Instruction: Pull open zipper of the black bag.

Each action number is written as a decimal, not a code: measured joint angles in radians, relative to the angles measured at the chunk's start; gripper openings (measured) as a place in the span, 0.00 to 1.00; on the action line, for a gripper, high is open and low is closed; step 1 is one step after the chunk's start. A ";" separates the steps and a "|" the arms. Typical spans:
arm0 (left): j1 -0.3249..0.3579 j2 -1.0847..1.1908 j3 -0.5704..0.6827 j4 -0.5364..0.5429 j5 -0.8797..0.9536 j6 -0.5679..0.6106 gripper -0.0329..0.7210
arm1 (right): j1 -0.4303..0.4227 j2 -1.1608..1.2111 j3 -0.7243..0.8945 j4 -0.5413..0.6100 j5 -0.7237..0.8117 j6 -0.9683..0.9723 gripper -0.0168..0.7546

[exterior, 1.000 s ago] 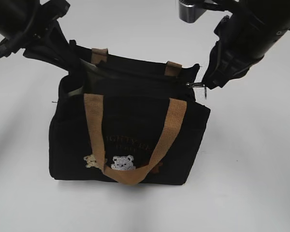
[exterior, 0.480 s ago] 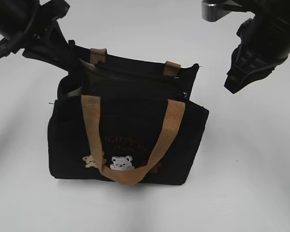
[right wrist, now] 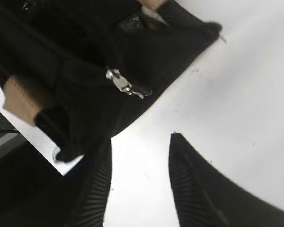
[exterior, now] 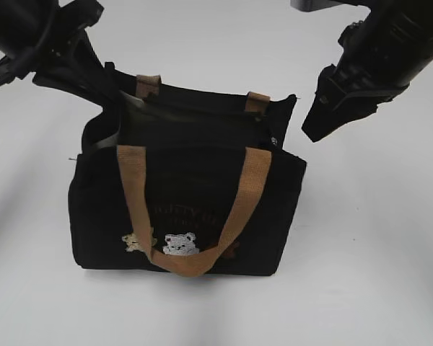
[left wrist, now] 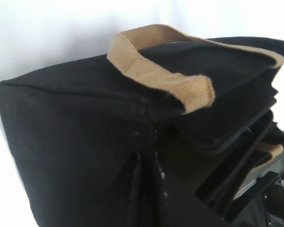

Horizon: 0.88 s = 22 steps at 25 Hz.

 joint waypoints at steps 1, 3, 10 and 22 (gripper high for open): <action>0.000 -0.007 0.000 0.008 0.000 0.000 0.13 | 0.000 -0.006 0.000 -0.004 0.001 0.022 0.44; 0.000 -0.033 -0.002 0.044 0.002 0.000 0.26 | 0.000 -0.023 0.000 -0.023 0.010 0.079 0.47; 0.000 -0.189 0.001 0.212 0.063 -0.041 0.63 | 0.000 -0.167 0.068 -0.115 0.074 0.230 0.49; 0.000 -0.801 0.461 0.398 0.044 -0.113 0.60 | 0.000 -0.739 0.595 -0.176 0.013 0.300 0.49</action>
